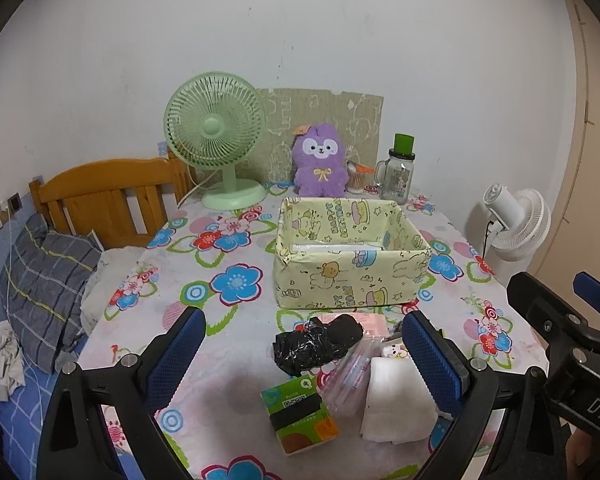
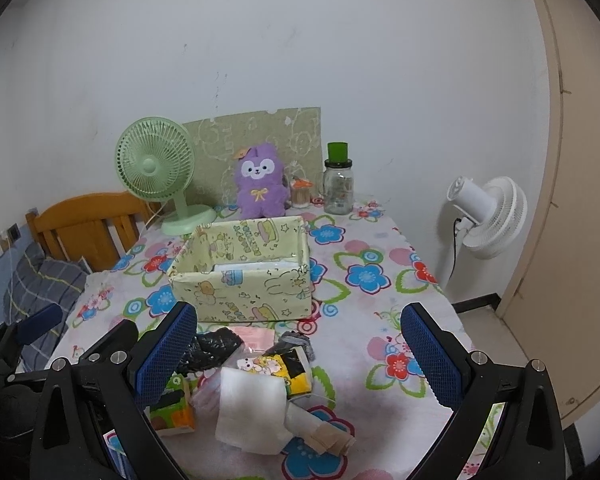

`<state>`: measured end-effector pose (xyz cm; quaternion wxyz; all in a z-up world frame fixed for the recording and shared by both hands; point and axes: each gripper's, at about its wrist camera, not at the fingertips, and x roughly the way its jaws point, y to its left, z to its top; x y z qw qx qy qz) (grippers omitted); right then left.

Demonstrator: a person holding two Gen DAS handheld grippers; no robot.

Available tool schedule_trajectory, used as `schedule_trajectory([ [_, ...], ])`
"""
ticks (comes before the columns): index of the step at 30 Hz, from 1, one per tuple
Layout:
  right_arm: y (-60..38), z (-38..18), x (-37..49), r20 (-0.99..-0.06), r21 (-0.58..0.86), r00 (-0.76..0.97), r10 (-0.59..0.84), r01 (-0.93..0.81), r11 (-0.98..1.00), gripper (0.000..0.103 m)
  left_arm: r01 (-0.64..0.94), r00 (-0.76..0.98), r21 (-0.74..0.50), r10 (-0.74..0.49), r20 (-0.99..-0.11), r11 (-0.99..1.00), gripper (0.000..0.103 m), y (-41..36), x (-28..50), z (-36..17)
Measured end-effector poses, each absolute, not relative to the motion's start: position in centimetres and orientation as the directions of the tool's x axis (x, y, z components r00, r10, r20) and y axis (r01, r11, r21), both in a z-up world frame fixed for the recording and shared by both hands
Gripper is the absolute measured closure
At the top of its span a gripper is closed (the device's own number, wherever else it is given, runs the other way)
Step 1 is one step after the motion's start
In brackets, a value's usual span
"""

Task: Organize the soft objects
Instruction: 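Lower the left gripper onto the black plastic bundle and close it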

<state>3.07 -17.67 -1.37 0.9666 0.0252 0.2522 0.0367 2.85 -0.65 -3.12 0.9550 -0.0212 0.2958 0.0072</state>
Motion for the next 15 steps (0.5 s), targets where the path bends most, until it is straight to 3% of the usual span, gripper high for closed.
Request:
schedule_trajectory([
  [15, -16.5, -6.6, 8.4, -0.574, 0.089, 0.808, 0.135, -0.102, 0.991, 0.0, -0.045, 0.755, -0.025, 0.017, -0.655, 0.999, 0.007, 0.1, 7.6, -8.5],
])
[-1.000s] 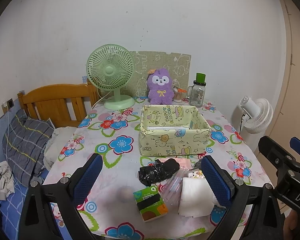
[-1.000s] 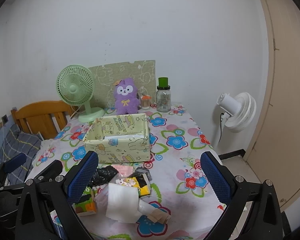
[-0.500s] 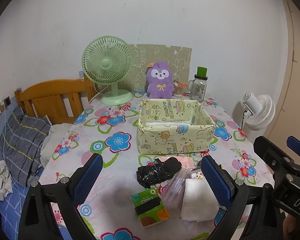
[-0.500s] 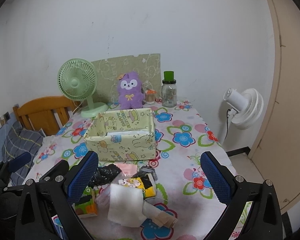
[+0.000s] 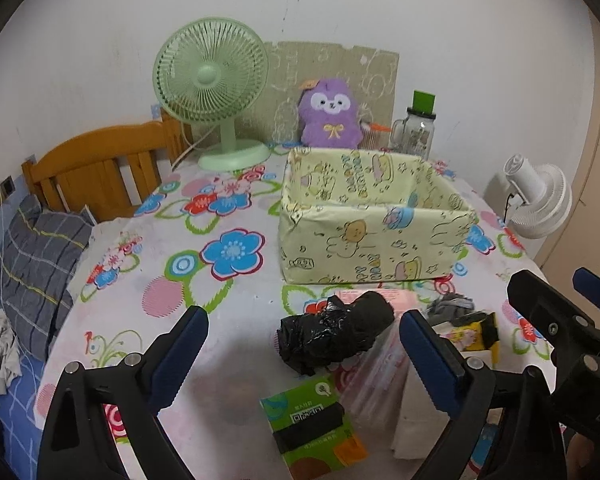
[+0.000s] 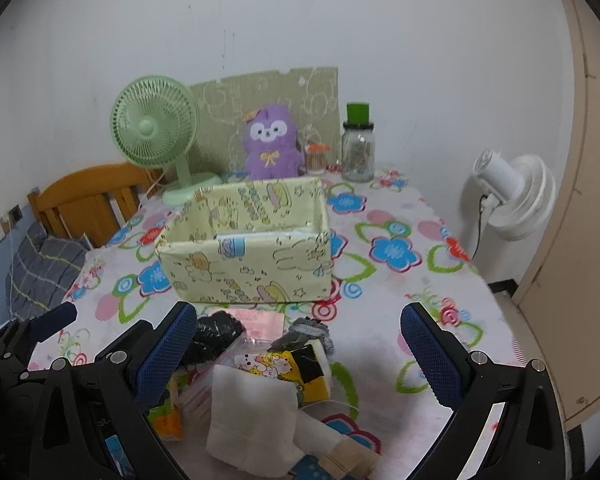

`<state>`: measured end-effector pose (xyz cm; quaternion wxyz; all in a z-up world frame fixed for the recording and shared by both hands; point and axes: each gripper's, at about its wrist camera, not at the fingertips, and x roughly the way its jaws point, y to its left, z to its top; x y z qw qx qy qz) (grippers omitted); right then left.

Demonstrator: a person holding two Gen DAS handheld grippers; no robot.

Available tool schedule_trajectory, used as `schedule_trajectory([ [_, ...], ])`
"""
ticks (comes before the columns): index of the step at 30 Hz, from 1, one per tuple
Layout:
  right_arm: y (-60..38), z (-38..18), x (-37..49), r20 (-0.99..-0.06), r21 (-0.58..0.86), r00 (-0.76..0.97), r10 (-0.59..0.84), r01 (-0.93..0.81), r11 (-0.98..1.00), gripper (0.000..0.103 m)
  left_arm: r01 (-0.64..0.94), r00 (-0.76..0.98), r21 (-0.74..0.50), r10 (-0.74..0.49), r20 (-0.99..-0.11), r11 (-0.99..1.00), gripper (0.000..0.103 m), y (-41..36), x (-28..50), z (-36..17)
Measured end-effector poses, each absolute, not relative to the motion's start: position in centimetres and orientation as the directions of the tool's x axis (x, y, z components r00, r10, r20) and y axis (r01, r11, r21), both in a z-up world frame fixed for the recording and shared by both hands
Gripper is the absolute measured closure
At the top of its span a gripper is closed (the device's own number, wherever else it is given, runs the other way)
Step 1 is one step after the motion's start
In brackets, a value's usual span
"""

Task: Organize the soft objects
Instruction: 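Lower the left gripper onto the black plastic bundle and close it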

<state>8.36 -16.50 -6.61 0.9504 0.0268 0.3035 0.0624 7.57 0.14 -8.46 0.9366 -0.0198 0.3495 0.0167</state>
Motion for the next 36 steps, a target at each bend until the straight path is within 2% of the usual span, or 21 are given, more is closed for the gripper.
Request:
schedule_trajectory([
  [12, -16.8, -9.0, 11.0, -0.621, 0.103, 0.775, 0.12, -0.072, 0.992, 0.0, -0.002, 0.716, -0.031, -0.02, -0.698, 1.0, 0.007, -0.4, 10.1, -10.9],
  [22, -16.6, -11.0, 12.6, -0.677, 0.11, 0.726, 0.124, -0.067, 0.992, 0.0, 0.023, 0.671, -0.04, -0.045, -0.74, 0.999, 0.015, -1.2, 12.2, -13.0],
  [26, -16.4, -11.9, 13.1, -0.699, 0.113, 0.704, 0.121, -0.059, 0.992, 0.0, 0.031, 0.637, -0.051, -0.059, -0.769, 0.998, 0.024, -1.3, 13.1, -14.3],
  [30, -16.3, -12.5, 13.4, -0.712, 0.118, 0.691, 0.122, -0.054, 0.992, 0.0, 0.029, 0.644, -0.059, -0.064, -0.763, 0.998, 0.027, -1.1, 13.2, -14.5],
  [36, -16.2, -12.9, 13.5, -0.719, 0.133, 0.684, 0.127, -0.045, 0.99, 0.0, 0.049, 0.655, -0.062, -0.079, -0.751, 0.997, 0.046, -1.1, 12.8, -14.3],
])
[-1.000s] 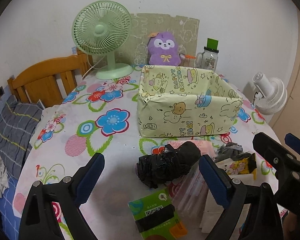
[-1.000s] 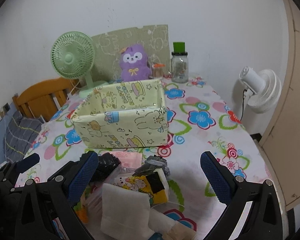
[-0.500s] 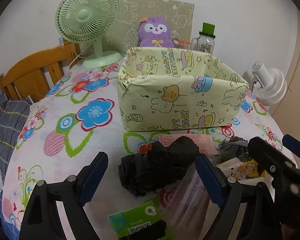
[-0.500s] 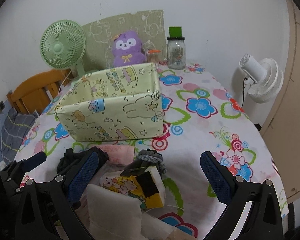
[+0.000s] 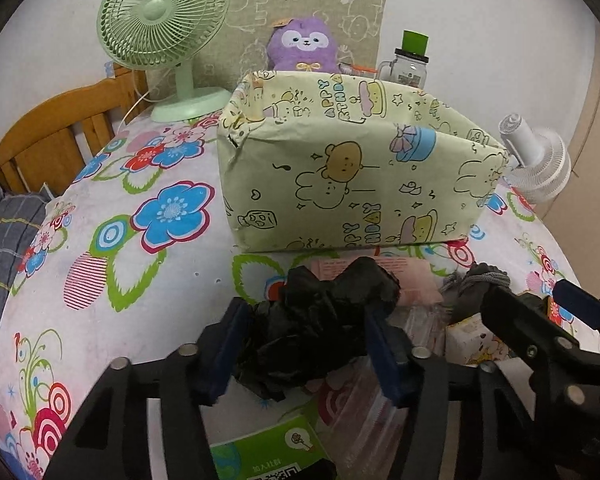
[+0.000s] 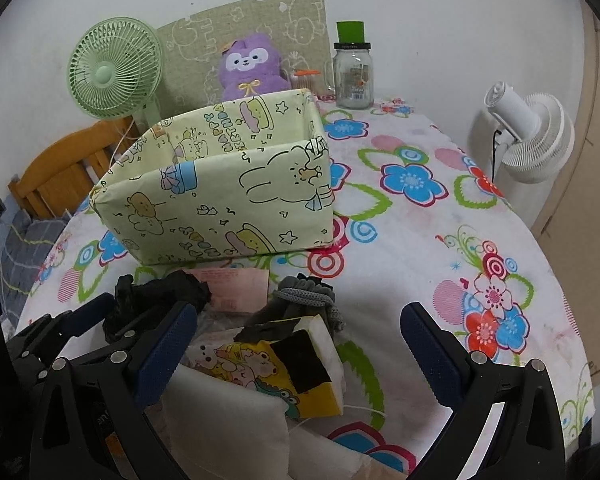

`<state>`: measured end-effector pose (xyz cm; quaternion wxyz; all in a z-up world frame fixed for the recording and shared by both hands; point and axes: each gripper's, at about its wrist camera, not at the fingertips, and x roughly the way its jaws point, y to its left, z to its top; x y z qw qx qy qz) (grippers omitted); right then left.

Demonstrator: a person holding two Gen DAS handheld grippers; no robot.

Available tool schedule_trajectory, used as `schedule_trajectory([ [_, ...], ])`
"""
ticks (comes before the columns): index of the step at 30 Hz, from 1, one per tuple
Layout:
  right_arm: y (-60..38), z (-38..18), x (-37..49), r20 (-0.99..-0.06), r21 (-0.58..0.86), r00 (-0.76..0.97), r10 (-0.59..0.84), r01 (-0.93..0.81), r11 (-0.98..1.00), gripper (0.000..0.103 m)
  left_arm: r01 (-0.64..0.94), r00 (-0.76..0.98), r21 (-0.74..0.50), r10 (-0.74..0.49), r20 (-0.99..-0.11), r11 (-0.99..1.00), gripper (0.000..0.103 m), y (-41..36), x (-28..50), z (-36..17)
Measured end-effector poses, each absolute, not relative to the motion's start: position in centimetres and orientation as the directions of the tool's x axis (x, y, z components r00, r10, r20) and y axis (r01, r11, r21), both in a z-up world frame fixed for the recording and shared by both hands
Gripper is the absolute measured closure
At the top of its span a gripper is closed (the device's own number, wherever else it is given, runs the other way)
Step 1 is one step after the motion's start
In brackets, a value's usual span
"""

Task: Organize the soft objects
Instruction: 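Lower the left gripper onto the black plastic bundle and close it, then carry the black bundle into the fabric box and open the left gripper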

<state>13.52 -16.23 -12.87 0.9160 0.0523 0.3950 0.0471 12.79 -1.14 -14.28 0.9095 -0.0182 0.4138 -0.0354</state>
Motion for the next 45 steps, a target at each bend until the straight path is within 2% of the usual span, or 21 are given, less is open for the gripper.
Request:
schedule_trajectory([
  [3, -16.2, -12.9, 13.3, -0.721, 0.139, 0.681, 0.13, -0.042, 0.989, 0.0, 0.059, 0.66, -0.061, -0.085, -0.746, 0.996, 0.052, -1.1, 12.6, -14.1],
  [4, -16.2, -12.9, 13.2, -0.72, 0.141, 0.681, 0.131, -0.041, 0.989, 0.0, 0.061, 0.664, -0.059, -0.085, -0.743, 0.996, 0.059, -1.0, 12.4, -13.9],
  [12, -16.3, -13.3, 13.0, -0.726, 0.177, 0.672, 0.149, -0.028, 0.984, 0.001, 0.066, 0.675, -0.033, -0.069, -0.734, 0.997, 0.059, -0.7, 11.4, -13.3],
  [15, -16.1, -13.9, 13.3, -0.742, 0.199, 0.649, 0.169, -0.027, 0.98, 0.009, 0.062, 0.667, -0.03, -0.064, -0.742, 0.998, 0.059, -0.5, 11.2, -13.5],
  [17, -16.0, -14.4, 13.7, -0.751, 0.215, 0.634, 0.181, -0.024, 0.976, 0.01, 0.055, 0.661, -0.033, -0.061, -0.748, 0.998, 0.059, -0.3, 11.3, -13.7],
  [20, -15.6, -14.8, 14.0, -0.758, 0.235, 0.62, 0.205, -0.034, 0.971, 0.021, 0.047, 0.655, -0.027, -0.051, -0.754, 0.999, 0.059, -0.4, 11.5, -13.9],
  [21, -15.6, -14.9, 14.1, -0.76, 0.237, 0.616, 0.208, -0.036, 0.971, 0.027, 0.046, 0.655, -0.026, -0.05, -0.754, 0.999, 0.059, -0.4, 11.6, -14.0],
  [26, -15.5, -14.7, 14.3, -0.756, 0.208, 0.631, 0.175, -0.022, 0.978, 0.036, 0.042, 0.661, -0.051, -0.066, -0.747, 0.998, 0.059, -0.3, 11.7, -13.7],
  [35, -16.2, -12.8, 13.9, -0.727, 0.208, 0.669, 0.156, -0.003, 0.978, 0.045, 0.054, 0.687, -0.051, -0.074, -0.723, 0.997, 0.059, -0.9, 11.4, -12.1],
  [38, -16.2, -11.8, 13.6, -0.71, 0.205, 0.686, 0.156, -0.011, 0.979, 0.051, 0.056, 0.7, -0.051, -0.076, -0.71, 0.997, 0.059, -1.1, 11.3, -11.2],
  [42, -16.3, -10.8, 13.7, -0.702, 0.216, 0.691, 0.173, -0.025, 0.976, 0.074, 0.054, 0.715, -0.052, -0.075, -0.696, 0.997, 0.059, -1.3, 10.9, -10.2],
  [45, -16.2, -10.5, 13.6, -0.699, 0.217, 0.692, 0.183, -0.038, 0.975, 0.076, 0.053, 0.718, -0.051, -0.074, -0.692, 0.997, 0.059, -1.4, 10.7, -10.0],
])
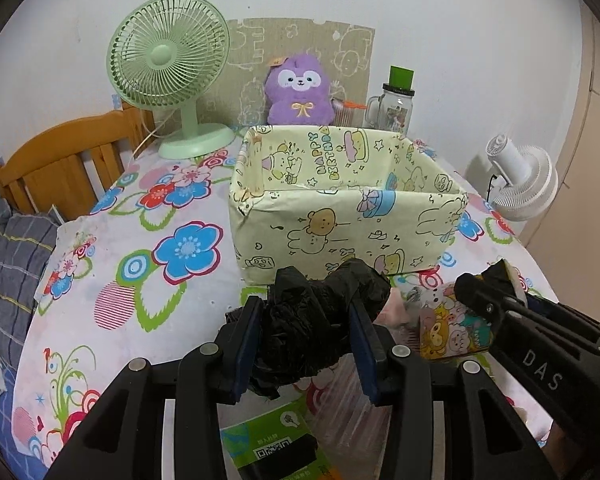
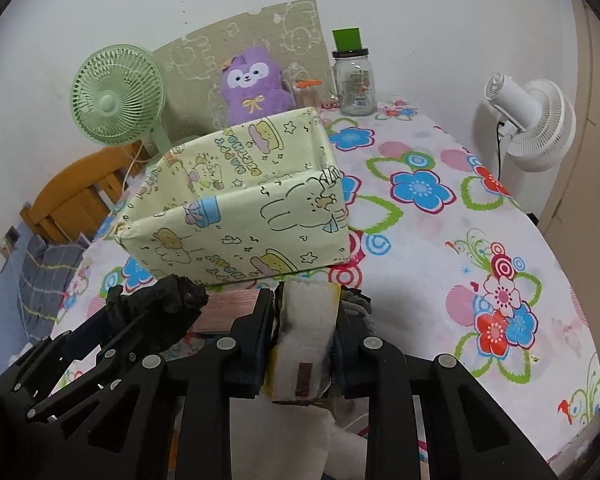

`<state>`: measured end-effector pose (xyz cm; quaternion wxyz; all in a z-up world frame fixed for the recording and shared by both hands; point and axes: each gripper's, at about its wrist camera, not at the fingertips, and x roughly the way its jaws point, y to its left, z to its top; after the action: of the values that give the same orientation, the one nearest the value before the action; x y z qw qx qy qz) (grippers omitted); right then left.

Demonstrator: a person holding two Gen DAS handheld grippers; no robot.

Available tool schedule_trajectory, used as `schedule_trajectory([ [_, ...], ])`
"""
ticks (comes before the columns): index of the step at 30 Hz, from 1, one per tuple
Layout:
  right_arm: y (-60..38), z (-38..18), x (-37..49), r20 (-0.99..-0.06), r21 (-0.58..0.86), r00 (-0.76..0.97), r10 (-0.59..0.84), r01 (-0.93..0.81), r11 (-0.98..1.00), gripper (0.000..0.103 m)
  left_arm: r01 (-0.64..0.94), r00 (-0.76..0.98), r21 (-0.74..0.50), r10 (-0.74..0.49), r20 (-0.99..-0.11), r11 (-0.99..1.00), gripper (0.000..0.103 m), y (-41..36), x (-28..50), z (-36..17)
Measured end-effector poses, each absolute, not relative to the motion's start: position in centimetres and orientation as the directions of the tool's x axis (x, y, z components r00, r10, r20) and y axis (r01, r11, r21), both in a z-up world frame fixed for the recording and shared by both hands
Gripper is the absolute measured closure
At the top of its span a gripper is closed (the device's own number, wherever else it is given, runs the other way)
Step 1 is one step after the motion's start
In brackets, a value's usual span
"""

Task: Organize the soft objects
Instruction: 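Carry the black bundle into the fabric box and open the left gripper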

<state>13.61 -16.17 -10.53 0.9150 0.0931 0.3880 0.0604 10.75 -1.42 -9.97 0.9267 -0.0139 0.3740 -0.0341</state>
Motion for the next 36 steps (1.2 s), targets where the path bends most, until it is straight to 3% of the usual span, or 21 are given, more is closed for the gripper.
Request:
schedule_trajectory([
  [24, -15.2, -0.9, 12.4, -0.581, 0.108, 0.796, 0.17, -0.131, 0.985, 0.078, 0.045, 0.808, -0.041, -0.061, -0.586, 0.998, 0.059, -2.2, 10.2, -1.6],
  [36, -14.8, 1.3, 16.2, -0.563, 0.101, 0.809, 0.169, -0.135, 0.986, 0.078, 0.041, 0.828, -0.03, -0.051, -0.558, 0.999, 0.059, -2.1, 14.3, 0.8],
])
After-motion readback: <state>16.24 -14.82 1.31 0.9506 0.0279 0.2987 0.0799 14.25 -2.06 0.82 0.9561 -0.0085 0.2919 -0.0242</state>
